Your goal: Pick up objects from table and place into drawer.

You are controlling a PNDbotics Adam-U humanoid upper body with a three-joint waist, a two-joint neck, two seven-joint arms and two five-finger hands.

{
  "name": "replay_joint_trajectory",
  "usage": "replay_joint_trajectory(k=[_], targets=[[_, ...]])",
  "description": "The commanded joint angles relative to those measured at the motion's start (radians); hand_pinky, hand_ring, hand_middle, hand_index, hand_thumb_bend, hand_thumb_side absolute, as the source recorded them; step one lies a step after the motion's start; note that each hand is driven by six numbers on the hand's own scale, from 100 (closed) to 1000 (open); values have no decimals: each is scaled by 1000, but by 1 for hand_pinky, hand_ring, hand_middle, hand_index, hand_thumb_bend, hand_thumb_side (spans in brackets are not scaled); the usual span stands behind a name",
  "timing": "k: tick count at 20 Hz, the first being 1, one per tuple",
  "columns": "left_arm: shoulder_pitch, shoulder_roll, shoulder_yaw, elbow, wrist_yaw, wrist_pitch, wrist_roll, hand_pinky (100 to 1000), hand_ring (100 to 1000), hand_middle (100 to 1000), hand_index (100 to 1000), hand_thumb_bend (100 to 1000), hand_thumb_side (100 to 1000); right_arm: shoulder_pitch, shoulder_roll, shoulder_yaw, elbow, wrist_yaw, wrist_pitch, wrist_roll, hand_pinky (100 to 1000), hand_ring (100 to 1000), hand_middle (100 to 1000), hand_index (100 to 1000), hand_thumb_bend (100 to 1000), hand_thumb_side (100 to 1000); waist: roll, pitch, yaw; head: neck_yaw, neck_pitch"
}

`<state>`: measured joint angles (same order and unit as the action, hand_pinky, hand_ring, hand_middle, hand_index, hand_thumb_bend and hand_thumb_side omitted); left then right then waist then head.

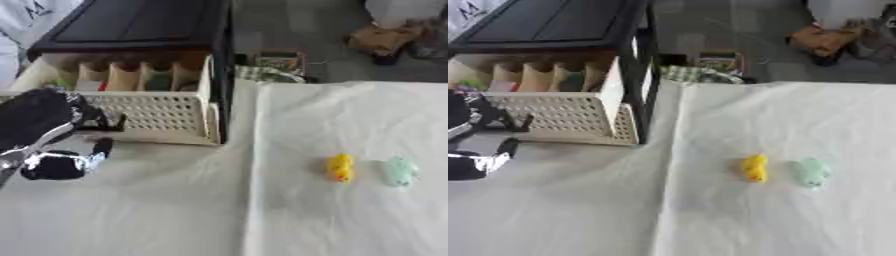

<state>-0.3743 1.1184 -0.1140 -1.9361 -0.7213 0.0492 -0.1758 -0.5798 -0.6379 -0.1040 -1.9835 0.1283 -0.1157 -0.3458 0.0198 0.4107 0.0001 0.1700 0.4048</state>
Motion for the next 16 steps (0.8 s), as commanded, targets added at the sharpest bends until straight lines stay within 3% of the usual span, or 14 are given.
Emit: replay_joint_trajectory(k=[1,16], targets=[[6,49,16,-29,-13,-2,8,100,100,100,619,105,408,-7,-14,-14,-16,-8,0,-8,815,743,447,818,413,1000,-2,-30,2,-4,5],[34,66,6,-64,-39,-16,23,100,100,100,612,105,408,-7,-11,-17,-16,-10,7,-14,815,744,450,817,409,1000,-12,-40,11,-9,11]])
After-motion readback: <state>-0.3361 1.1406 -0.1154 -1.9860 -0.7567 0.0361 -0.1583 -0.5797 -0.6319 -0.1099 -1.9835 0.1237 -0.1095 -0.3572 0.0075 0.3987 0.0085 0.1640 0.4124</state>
